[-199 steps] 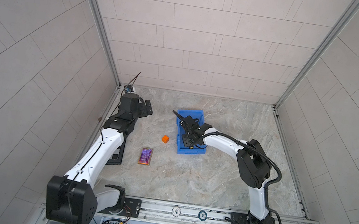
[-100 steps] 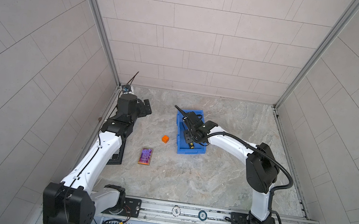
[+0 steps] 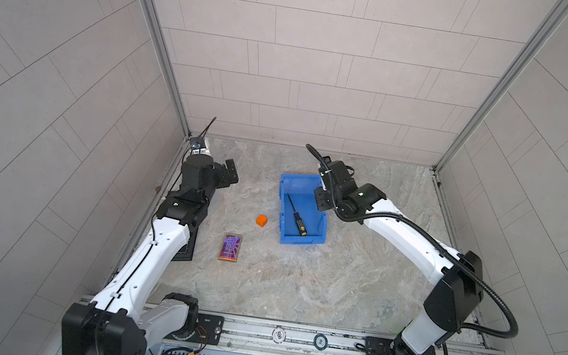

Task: Put the screwdriver in the bin
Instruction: Place the screwdriver into the bin.

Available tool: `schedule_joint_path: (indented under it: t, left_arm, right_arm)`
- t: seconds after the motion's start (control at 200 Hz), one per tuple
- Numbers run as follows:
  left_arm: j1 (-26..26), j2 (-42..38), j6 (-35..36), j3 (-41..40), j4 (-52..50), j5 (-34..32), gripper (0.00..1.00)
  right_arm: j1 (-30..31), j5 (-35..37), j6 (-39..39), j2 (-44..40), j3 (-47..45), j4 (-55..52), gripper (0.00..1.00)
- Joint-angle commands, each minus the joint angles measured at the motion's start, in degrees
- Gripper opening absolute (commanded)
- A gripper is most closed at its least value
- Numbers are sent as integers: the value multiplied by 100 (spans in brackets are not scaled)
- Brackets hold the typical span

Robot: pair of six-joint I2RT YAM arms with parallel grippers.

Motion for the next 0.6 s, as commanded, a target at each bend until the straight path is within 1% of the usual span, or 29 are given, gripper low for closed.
schedule_joint_path:
  t: [0.0, 0.045, 0.17, 0.31, 0.356, 0.421, 0.476, 0.501, 0.521, 0.596]
  left_arm:
    - [3, -187, 223, -118, 239, -193, 100]
    - [3, -257, 289, -190, 331, -174, 99]
    - [2, -437, 515, -367, 623, 138, 100]
    - [2, -643, 775, -789, 1231, 9, 99]
    - [3, -710, 888, -915, 1409, -87, 100]
    - [-18, -817, 975, -1132, 1695, -280, 100]
    - [-33, -953, 939, -1287, 1892, -384, 100]
    - [-33, -1011, 885, -1357, 1958, -392, 99]
    - [-33, -1078, 820, -1405, 1991, -414, 99]
    - [-33, -1275, 629, -1591, 2020, -528, 99]
  right_arm:
    - [-334, 174, -228, -477, -274, -199, 38]
    - [-527, 174, -276, -696, -453, -177, 41]
    - [-1048, 86, -370, -1226, -978, -66, 46]
    - [-1729, -107, -523, -1800, -1683, 222, 54]
    - [-1977, -194, -667, -1991, -2007, 497, 60]
    - [-2345, -322, -799, -2223, -2575, 1035, 78]
    - [-2667, -322, -761, -2374, -2955, 1336, 88]
    - [-2780, -291, -725, -2451, -3118, 1477, 98]
    - [-2866, -256, -674, -2504, -3244, 1585, 99]
    - [-3134, -256, -506, -2760, -3716, 2019, 99]
